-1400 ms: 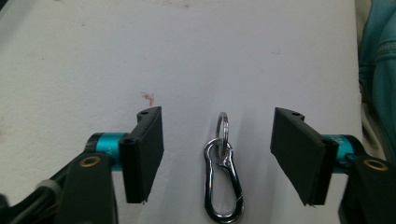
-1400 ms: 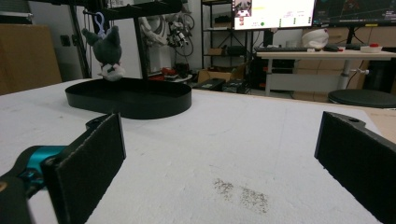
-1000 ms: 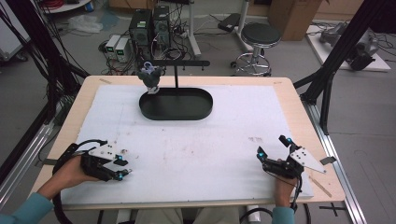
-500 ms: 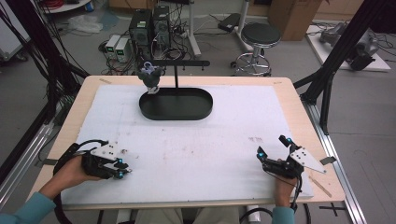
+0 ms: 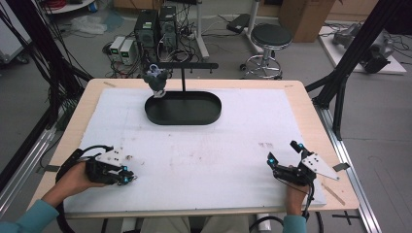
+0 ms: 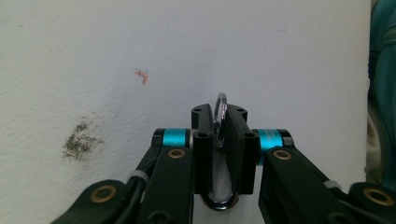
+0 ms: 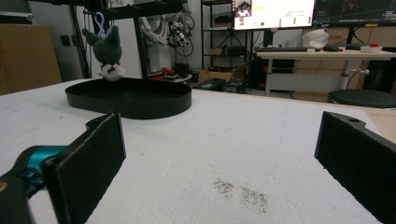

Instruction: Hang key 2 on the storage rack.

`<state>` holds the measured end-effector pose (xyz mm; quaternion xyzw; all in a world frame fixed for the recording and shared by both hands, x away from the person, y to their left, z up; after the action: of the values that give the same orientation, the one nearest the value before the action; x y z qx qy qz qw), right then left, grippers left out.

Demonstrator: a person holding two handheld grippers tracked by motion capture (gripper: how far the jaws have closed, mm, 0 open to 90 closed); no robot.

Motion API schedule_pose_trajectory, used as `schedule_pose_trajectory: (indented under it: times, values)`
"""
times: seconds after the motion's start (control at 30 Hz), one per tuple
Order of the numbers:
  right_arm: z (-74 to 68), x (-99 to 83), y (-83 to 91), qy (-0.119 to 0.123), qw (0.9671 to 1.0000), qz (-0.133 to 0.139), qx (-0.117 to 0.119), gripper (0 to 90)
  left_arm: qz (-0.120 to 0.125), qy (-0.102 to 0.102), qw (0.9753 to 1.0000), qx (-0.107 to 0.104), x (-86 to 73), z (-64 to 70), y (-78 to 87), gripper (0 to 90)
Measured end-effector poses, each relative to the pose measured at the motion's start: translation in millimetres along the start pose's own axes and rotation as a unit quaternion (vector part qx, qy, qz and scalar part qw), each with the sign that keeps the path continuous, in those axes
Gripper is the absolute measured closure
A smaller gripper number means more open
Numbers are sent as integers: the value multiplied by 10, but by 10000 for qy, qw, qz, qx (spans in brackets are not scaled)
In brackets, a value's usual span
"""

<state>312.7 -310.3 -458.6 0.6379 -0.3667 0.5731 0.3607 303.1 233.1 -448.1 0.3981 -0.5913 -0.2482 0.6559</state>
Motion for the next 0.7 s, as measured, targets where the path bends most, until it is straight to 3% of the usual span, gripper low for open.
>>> schedule_pose_trajectory:
  times: [0.53, 0.7]
  values:
    - [0, 1, -1, 6, 10000, 5, -2, 10, -51, 77, 9999, 49, 6, -3, 4, 876]
    - [2, 1, -1, 5, 10000, 9, 5, 10, 68, 236, 9996, 112, 13, -21, 28, 879]
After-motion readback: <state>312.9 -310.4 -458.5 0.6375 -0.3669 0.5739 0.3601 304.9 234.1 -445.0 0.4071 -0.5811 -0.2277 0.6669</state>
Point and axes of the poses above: each handheld gripper's, and its own axes: y roughly backward along the jaws, x roughly out of its top, z roughly to its right, the point moved 4 cm from there along -y, roughly forward along the jaws, and after that the axes turned 2 degrees about -y, right-handed, at the moved point
